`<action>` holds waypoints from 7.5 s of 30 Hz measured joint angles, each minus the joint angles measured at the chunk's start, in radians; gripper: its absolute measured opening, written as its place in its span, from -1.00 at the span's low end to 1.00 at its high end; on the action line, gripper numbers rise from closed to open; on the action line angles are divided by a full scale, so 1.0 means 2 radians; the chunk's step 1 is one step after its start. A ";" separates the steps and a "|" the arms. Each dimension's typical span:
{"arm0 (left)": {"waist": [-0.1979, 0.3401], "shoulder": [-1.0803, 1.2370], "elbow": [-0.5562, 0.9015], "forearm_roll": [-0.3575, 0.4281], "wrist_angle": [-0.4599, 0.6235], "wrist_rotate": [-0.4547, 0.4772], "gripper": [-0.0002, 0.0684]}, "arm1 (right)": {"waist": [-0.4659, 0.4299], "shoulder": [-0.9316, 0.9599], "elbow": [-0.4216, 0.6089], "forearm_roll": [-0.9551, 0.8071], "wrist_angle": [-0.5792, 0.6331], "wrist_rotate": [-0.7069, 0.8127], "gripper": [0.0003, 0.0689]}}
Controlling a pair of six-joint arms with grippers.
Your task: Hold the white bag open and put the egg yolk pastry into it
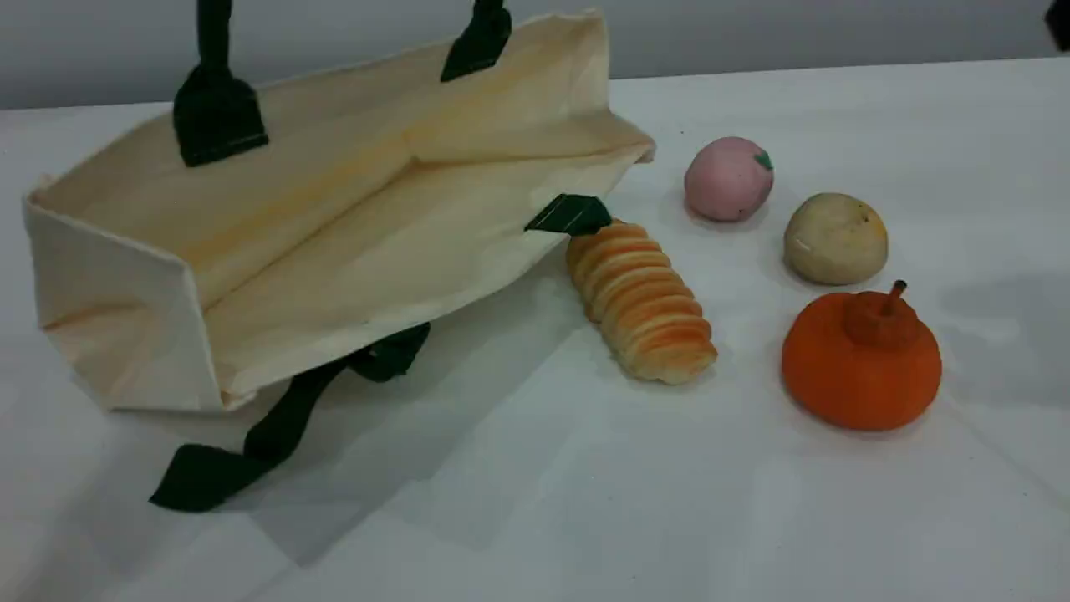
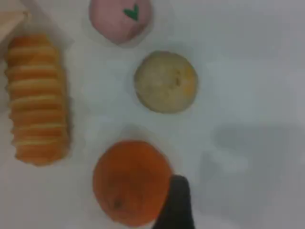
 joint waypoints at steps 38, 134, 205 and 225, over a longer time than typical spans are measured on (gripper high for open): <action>0.000 -0.024 0.001 -0.003 0.000 -0.023 -0.71 | 0.000 0.190 -0.032 0.238 -0.060 -0.213 0.68; 0.000 -0.024 0.001 -0.004 0.000 -0.039 -0.71 | 0.027 0.285 -0.109 0.247 -0.109 -0.241 -0.92; 0.000 -0.024 0.001 -0.004 0.000 -0.053 -0.71 | -0.051 -0.261 0.243 0.495 0.115 -0.406 -0.92; 0.000 -0.024 0.001 -0.004 0.000 -0.053 -0.71 | 0.240 -0.058 0.226 0.691 -0.093 -0.572 -0.91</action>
